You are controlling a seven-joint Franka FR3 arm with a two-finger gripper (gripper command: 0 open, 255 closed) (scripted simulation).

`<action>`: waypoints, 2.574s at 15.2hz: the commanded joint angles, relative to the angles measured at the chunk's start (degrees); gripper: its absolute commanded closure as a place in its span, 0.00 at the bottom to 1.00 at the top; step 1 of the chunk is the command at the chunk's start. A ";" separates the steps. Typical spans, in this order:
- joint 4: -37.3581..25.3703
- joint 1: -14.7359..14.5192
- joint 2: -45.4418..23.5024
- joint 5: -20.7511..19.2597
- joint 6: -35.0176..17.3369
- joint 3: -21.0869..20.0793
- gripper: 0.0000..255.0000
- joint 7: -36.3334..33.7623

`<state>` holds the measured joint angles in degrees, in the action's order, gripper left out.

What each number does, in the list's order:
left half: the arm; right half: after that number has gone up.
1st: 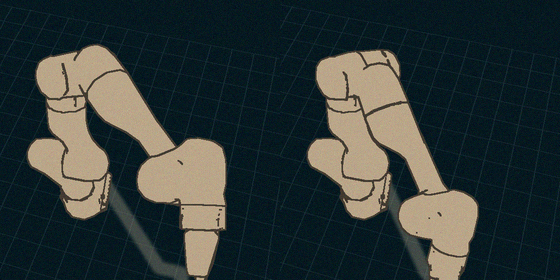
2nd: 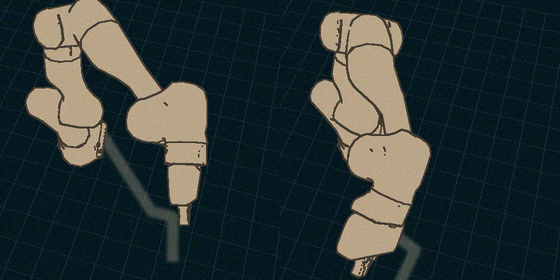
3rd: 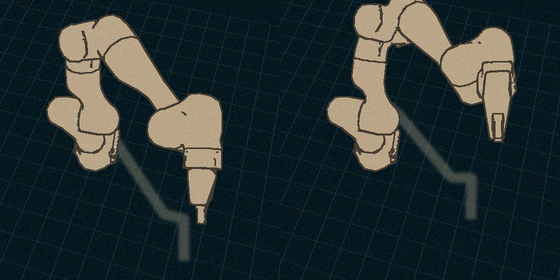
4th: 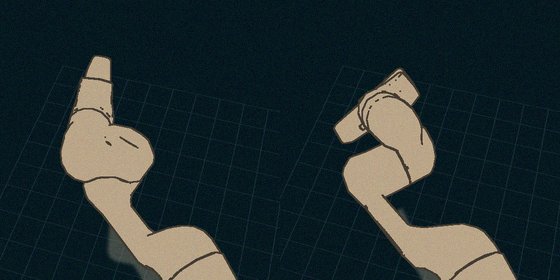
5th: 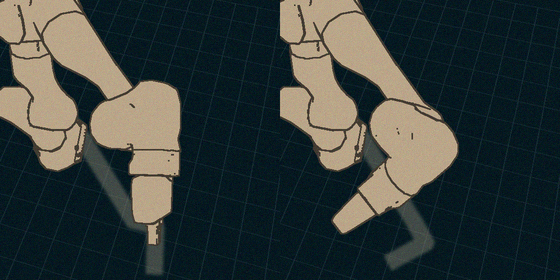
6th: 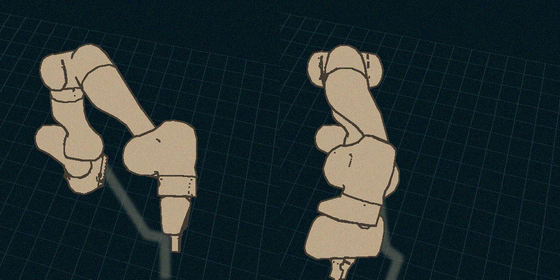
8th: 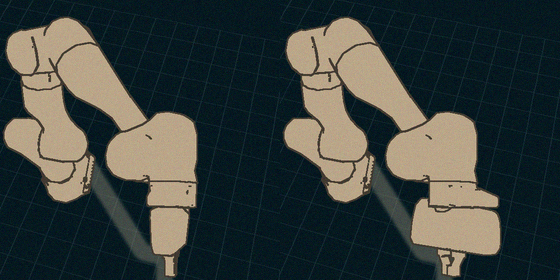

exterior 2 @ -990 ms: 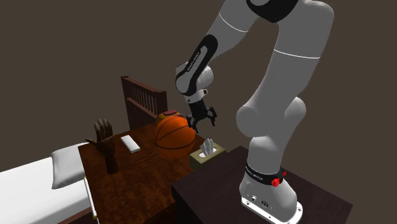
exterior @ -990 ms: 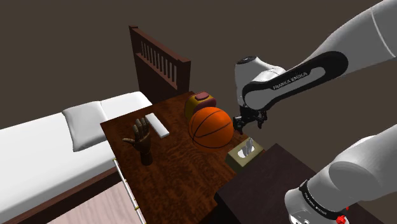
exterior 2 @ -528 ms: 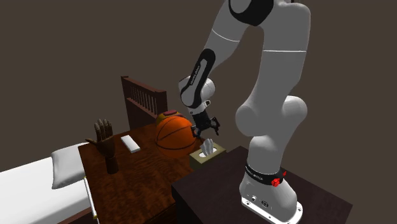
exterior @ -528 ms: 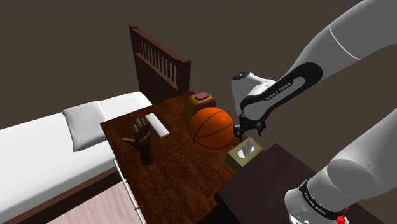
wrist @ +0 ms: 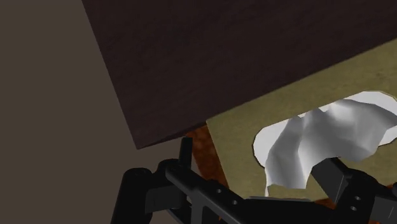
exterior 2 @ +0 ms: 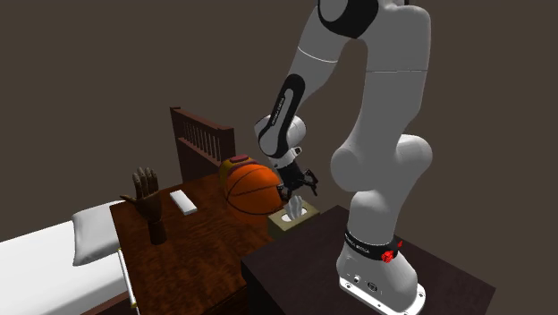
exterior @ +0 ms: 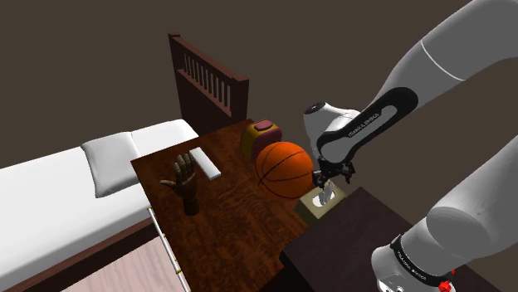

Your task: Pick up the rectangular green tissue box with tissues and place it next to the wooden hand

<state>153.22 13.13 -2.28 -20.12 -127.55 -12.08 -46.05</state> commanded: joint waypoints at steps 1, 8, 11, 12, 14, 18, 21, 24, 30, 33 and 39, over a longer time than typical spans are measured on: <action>-0.28 -0.13 -0.80 -0.08 -7.42 -0.21 0.00 -0.25; 1.48 1.37 -3.57 -3.80 -11.90 1.45 1.00 -1.28; -0.13 0.57 -4.56 -2.83 -10.92 0.65 1.00 -1.99; 0.51 0.98 -4.70 -3.67 -11.73 1.11 1.00 -2.06; -0.22 0.07 0.16 0.54 -6.63 -0.55 1.00 0.32; -0.16 -0.15 3.88 2.85 -3.40 -0.86 1.00 2.49; -0.30 -0.39 6.53 4.35 -0.89 -0.95 1.00 3.96; -0.59 -0.65 9.06 5.64 1.67 -0.95 1.00 5.30; -1.61 -1.17 13.68 7.68 6.90 -0.79 1.00 7.63; -2.33 -1.40 15.76 8.47 9.53 -0.68 1.00 8.64; -4.15 -1.78 19.45 9.66 14.77 -0.40 1.00 10.42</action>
<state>149.29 11.42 16.63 -10.64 -113.55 -12.50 -35.85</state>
